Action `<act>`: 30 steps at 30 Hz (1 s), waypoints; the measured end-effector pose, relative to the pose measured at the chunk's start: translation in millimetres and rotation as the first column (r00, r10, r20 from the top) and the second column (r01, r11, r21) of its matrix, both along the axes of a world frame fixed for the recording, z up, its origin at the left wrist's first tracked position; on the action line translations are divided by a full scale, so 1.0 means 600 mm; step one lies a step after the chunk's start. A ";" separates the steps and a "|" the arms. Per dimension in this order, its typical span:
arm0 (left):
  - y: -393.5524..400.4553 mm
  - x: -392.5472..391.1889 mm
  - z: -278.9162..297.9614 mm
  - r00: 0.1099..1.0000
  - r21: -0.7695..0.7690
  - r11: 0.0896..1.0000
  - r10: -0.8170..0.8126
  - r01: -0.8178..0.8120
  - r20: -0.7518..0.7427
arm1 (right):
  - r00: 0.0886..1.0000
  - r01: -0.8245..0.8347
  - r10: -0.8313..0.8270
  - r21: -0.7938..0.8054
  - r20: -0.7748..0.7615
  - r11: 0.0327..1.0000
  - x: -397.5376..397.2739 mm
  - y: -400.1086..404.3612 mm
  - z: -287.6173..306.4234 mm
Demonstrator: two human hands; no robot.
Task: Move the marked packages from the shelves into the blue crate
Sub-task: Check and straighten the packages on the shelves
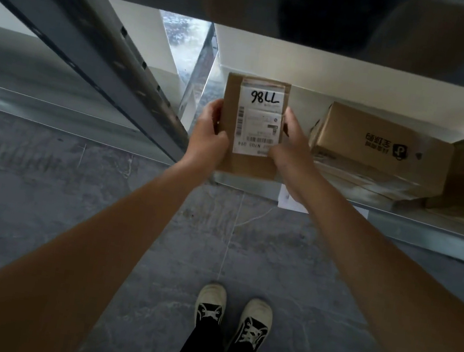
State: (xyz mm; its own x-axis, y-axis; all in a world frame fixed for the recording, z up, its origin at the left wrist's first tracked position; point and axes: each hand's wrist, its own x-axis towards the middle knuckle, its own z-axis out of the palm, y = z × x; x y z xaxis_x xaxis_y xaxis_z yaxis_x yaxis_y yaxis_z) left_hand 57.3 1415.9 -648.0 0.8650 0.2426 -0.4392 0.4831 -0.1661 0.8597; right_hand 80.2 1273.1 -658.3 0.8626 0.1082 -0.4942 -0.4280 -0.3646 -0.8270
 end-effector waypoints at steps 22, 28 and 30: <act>-0.251 0.012 -0.008 0.975 -0.255 0.967 -0.050 -0.007 -0.218 | 0.816 0.537 -0.575 -0.300 -0.052 0.789 -0.038 -0.336 0.012; -0.238 -0.015 0.003 0.981 -0.229 0.962 0.117 -0.150 -0.152 | 0.824 0.559 -0.566 -0.116 -0.026 0.821 -0.068 -0.357 0.023; -0.226 -0.020 0.013 0.979 -0.243 0.951 0.163 -0.190 -0.125 | 0.786 0.615 -0.604 0.070 -0.128 0.785 -0.079 -0.360 0.030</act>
State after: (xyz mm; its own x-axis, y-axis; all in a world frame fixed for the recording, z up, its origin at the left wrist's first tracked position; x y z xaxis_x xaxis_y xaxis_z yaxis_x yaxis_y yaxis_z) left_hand 45.4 1280.2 -640.0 0.7654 0.2573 -0.5899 0.5727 0.1458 0.8067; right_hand 32.5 1057.3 -640.1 0.7159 -0.3702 -0.5919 -0.6090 0.0833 -0.7888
